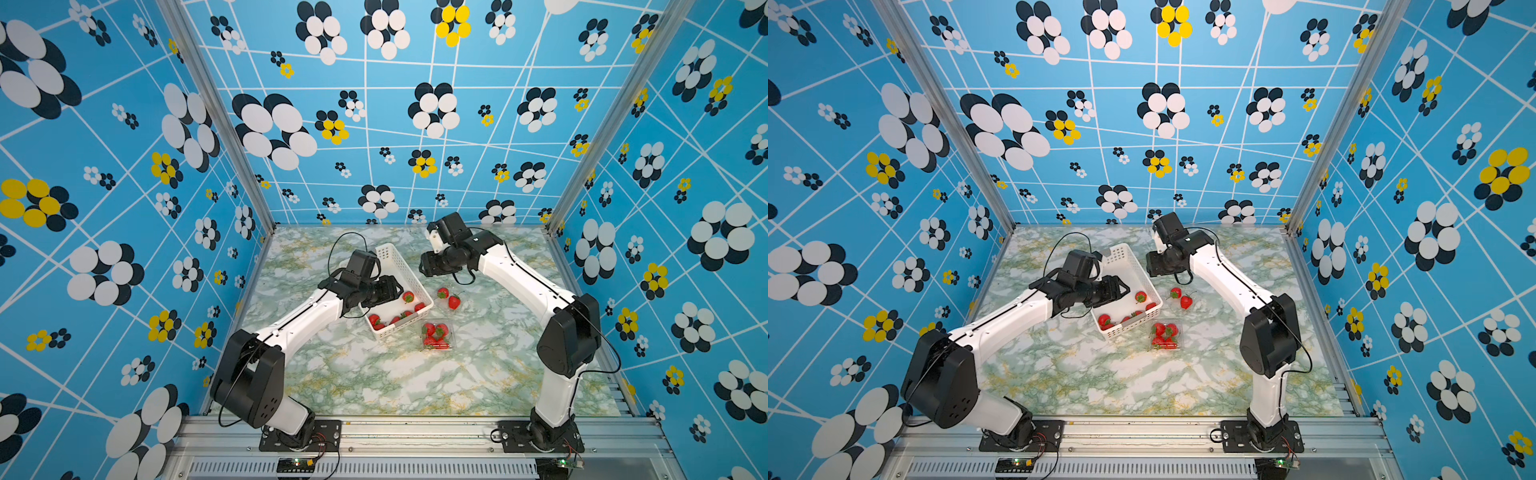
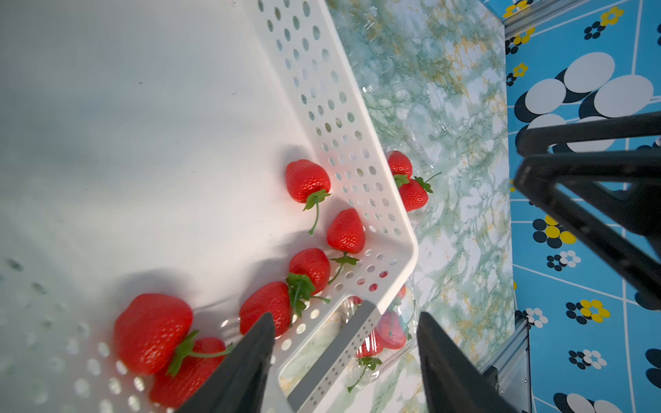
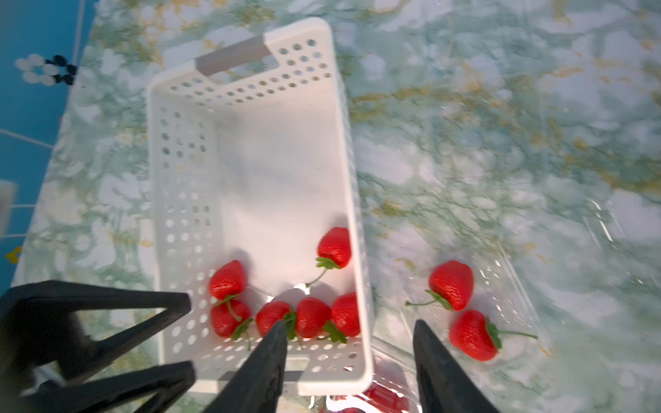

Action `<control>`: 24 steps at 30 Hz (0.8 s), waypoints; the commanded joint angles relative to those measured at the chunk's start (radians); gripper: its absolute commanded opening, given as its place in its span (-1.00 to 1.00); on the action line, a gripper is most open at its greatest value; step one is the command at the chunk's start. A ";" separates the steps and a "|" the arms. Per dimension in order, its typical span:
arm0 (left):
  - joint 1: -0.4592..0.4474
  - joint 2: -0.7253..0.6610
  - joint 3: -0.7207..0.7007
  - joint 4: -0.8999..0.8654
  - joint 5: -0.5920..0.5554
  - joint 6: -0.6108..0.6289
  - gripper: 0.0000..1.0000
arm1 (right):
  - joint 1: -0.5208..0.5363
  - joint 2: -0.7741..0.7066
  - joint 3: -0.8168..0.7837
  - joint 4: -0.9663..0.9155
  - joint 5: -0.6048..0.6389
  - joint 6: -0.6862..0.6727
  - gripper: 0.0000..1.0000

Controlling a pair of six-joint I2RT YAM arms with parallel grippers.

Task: Pack strawberries into containers
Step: Place the strawberry in the packing box, then pick up the strawberry from the basket.

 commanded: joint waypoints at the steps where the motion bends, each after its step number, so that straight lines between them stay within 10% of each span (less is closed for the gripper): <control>1: 0.033 -0.052 -0.043 0.002 -0.013 -0.012 0.31 | 0.025 0.112 0.059 -0.094 -0.037 -0.024 0.14; 24: 0.071 -0.101 -0.117 0.026 0.015 -0.013 0.31 | 0.105 0.472 0.347 -0.262 0.081 -0.031 0.08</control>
